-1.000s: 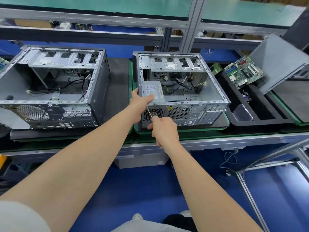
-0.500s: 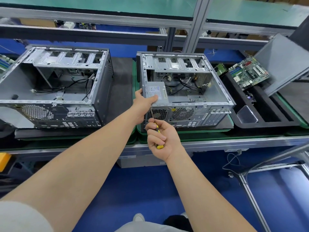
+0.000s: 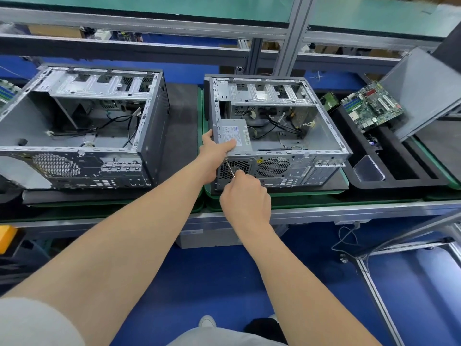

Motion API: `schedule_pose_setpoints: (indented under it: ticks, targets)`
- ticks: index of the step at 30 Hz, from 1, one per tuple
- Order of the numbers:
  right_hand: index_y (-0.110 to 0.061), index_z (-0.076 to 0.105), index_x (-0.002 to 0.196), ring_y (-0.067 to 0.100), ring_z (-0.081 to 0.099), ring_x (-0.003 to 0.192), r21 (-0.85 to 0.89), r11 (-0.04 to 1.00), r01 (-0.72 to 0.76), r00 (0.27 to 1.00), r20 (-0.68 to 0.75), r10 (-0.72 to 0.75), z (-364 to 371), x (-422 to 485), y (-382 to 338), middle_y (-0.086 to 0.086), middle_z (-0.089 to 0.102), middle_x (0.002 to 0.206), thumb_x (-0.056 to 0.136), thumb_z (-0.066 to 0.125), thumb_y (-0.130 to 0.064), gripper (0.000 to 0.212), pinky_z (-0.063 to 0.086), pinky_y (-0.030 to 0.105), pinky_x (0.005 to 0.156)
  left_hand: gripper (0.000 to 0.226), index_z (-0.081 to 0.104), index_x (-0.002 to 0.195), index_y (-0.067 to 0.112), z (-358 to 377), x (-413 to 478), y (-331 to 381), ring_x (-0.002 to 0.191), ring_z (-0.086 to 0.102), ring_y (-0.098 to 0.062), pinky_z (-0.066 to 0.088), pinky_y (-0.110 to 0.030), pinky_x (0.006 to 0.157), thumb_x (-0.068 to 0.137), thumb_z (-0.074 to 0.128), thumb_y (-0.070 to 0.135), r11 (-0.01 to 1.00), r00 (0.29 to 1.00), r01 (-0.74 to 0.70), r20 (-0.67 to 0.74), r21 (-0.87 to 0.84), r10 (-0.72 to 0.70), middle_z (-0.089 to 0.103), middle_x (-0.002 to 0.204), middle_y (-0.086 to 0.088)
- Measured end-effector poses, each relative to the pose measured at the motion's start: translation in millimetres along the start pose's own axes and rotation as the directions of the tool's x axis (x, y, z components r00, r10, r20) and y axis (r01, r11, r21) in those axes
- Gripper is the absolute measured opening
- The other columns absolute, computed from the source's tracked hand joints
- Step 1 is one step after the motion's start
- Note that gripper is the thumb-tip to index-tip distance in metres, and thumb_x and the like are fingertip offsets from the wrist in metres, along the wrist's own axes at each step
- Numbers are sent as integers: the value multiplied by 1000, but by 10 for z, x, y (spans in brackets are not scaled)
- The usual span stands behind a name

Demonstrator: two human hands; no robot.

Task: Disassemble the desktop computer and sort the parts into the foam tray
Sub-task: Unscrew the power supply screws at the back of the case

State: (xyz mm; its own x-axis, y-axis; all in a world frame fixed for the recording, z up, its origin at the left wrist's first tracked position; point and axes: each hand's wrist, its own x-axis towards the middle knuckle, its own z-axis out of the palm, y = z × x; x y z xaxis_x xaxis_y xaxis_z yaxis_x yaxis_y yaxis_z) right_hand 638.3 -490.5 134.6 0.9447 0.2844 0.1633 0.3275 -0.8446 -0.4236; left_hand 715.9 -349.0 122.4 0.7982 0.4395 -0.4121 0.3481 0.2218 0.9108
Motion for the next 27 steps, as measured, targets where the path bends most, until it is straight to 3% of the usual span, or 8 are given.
schedule_pose_setpoints:
  ticks: [3, 5, 8, 10, 12, 20, 23, 27]
  targets:
    - [-16, 62, 87, 23, 55, 66, 48, 999, -15, 998, -53, 18, 12, -10, 34, -2, 60, 79, 101, 51, -26, 21, 37, 34, 61, 88, 17, 156, 35, 0, -5, 0, 127, 56, -28, 42, -51, 112, 90, 76, 32, 1000, 1000, -5, -2, 5, 5, 51, 145, -3]
    - [-17, 61, 73, 18, 54, 59, 276, 952, -131, 991, 51, 122, -11, 17, 71, -1, 61, 67, 99, 52, -28, 29, 38, 34, 56, 88, 16, 156, 36, -1, -11, 2, 127, 56, -28, 42, -52, 112, 90, 75, 32, 1000, 1000, -7, -1, 1, 7, 51, 146, -3]
    - [-9, 78, 85, 18, 48, 48, 607, 550, -573, 817, 474, 328, -108, 143, 70, 5, 63, 67, 98, 46, -28, 39, 41, 33, 44, 91, 16, 156, 36, 2, -16, 2, 127, 56, -30, 44, -53, 110, 89, 77, 33, 1000, 1000, -12, 1, -5, 12, 50, 146, -6]
    - [-5, 78, 93, 16, 43, 43, 616, 266, -741, 670, 703, 238, -168, 209, 113, 2, 57, 65, 101, 44, -23, 40, 37, 26, 41, 90, 17, 156, 35, 3, -18, -1, 126, 57, -30, 46, -53, 109, 88, 77, 33, 1000, 1000, -20, -5, -4, 20, 51, 145, -6]
    - [-3, 73, 101, 14, 46, 47, 605, 82, -792, 610, 789, 75, -208, 233, 172, 1, 56, 66, 105, 44, -18, 33, 40, 26, 43, 91, 18, 155, 36, -3, -21, -5, 124, 59, -30, 48, -53, 107, 86, 78, 32, 999, 1000, -27, -5, -18, 27, 52, 144, -7]
    - [-9, 59, 94, 6, 44, 40, 315, -445, -839, 496, 779, -383, -131, 128, 294, 4, 64, 89, 107, 48, -22, 22, 32, 16, 33, 90, 18, 154, 36, -6, -20, -11, 125, 57, -30, 46, -52, 109, 85, 77, 36, 999, 1000, -31, -2, -9, 31, 50, 145, -7]
    - [-8, 58, 93, 7, 37, 34, 333, -482, -810, 534, 759, -373, -92, 104, 245, 0, 56, 75, 108, 45, -19, 23, 29, 17, 30, 89, 18, 154, 37, -3, -14, -13, 125, 58, -29, 46, -52, 110, 87, 77, 35, 1000, 1000, -27, -6, 0, 27, 51, 144, -7]
    - [-6, 59, 94, 9, 30, 36, 615, -196, -764, 641, 759, -119, -84, 103, 140, 3, 53, 67, 104, 46, -13, 18, 24, 20, 32, 88, 18, 154, 36, 2, -16, -9, 125, 58, -31, 47, -53, 108, 88, 77, 34, 1000, 1000, -24, -9, -13, 24, 50, 146, -8]
